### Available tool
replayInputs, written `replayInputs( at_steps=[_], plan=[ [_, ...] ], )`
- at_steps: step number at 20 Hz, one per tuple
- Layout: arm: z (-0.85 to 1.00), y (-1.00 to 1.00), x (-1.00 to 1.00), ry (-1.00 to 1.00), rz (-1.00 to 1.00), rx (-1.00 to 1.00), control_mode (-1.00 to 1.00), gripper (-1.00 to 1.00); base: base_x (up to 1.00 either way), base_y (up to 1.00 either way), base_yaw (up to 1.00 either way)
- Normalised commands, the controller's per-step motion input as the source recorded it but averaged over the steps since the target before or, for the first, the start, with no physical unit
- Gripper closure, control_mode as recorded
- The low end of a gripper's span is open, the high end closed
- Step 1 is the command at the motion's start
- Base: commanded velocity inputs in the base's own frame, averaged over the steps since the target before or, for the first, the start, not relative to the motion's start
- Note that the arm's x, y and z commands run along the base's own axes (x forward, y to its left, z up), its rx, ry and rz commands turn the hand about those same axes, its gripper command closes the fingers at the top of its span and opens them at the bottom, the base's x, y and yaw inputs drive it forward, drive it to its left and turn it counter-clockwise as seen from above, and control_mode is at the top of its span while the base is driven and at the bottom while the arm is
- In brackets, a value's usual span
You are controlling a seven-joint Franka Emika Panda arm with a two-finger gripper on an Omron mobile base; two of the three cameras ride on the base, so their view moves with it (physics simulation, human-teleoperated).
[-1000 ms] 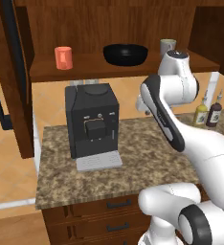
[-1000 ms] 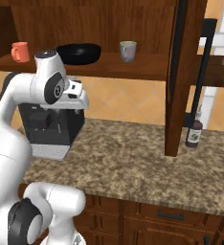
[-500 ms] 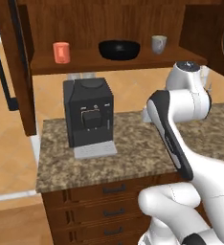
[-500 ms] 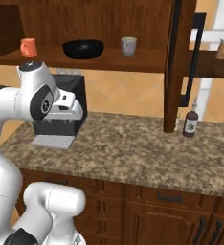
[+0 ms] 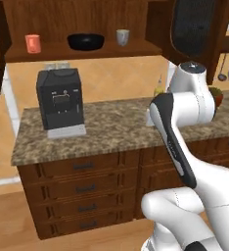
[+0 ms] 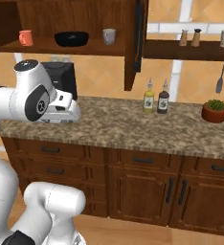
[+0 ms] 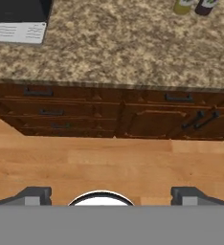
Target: Gather all objects into one cabinet and sort the glasses and bowls to opposite sides.
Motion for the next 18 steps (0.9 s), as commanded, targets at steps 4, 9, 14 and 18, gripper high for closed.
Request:
replayInputs(
  at_steps=[4,9,14,18],
  plan=[
    [0.00,0.00,0.00,0.00,0.00,0.00,1.00,-1.00,0.00,-1.00,0.00],
    [0.00,0.00,0.00,0.00,0.00,0.00,1.00,-1.00,0.00,-1.00,0.00],
    [0.00,0.00,0.00,0.00,0.00,0.00,1.00,-1.00,0.19,-1.00,0.00],
    [0.00,0.00,0.00,0.00,0.00,0.00,1.00,-1.00,0.74,-0.73,0.00]
  ],
)
